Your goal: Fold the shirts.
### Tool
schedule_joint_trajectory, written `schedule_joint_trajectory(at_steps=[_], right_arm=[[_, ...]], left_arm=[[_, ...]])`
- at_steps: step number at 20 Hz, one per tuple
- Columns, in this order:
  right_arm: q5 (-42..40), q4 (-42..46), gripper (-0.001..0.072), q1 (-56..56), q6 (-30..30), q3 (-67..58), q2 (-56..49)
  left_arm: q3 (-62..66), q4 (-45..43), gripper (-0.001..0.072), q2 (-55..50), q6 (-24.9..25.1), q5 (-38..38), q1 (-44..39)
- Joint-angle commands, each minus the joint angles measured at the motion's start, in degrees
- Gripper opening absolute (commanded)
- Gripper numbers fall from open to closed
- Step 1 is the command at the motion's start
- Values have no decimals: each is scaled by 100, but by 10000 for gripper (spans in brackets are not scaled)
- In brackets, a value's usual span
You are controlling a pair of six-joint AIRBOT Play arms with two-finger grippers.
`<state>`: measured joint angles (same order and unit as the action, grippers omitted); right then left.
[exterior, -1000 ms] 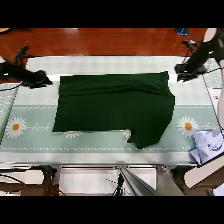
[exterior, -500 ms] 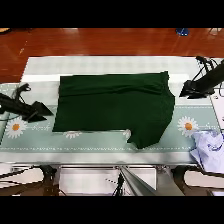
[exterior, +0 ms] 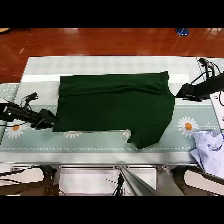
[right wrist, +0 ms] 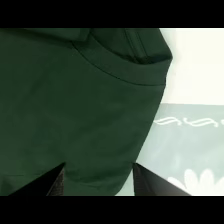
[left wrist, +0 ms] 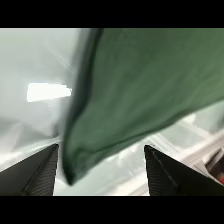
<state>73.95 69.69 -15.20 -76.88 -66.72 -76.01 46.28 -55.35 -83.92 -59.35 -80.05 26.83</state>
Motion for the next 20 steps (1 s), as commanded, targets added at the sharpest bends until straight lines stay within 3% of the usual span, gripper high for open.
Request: schedule_joint_trajectory(at_steps=[1,2,3,4,5,8,12,15,20], right_arm=[[-66,-57,487,-4,22,42,175],[-59,-63,487,-4,15,42,251],[-35,-63,487,-4,-4,42,339],[0,-55,487,-4,-2,42,426],[28,52,487,-11,20,42,514],[249,800,487,-168,-33,225,588],[590,-42,488,-785,199,1611,612],[-103,-413,488,-608,304,2470,791],[-1357,-966,488,-39,136,3285,844]], left_arm=[[-39,15,594,-208,15,205,-446],[-39,37,586,-284,13,289,-654],[-39,59,513,-343,11,334,-828],[-37,55,188,-396,15,343,-977],[-37,57,32,-417,13,343,-1049],[-26,57,30,-409,15,221,-1032],[-24,57,30,-389,63,63,-793],[-20,63,30,-382,323,-142,-667],[70,144,30,-308,341,-168,-627]])
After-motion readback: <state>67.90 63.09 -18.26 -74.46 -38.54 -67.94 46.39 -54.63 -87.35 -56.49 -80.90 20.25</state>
